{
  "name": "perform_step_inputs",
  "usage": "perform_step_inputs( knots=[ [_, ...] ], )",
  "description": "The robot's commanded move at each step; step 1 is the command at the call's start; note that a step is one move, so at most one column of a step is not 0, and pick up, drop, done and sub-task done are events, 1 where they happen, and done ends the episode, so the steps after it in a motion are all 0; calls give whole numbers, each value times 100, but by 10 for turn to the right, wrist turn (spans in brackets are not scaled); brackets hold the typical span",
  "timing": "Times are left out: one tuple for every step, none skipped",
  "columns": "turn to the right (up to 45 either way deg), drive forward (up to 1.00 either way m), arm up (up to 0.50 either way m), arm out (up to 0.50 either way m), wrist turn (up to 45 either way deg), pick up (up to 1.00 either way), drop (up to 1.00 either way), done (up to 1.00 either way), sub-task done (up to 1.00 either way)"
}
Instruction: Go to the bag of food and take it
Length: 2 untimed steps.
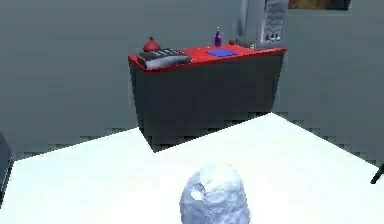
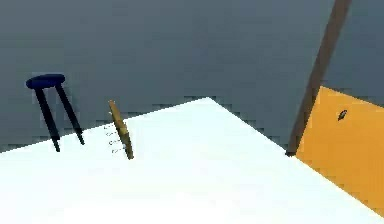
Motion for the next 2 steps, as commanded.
perform_step_inputs(
  knots=[
    [450, 0, 0, 0, 0, 0, 0, 0, 0],
    [450, 0, 0, 0, 0, 0, 0, 0, 0]
  ],
)
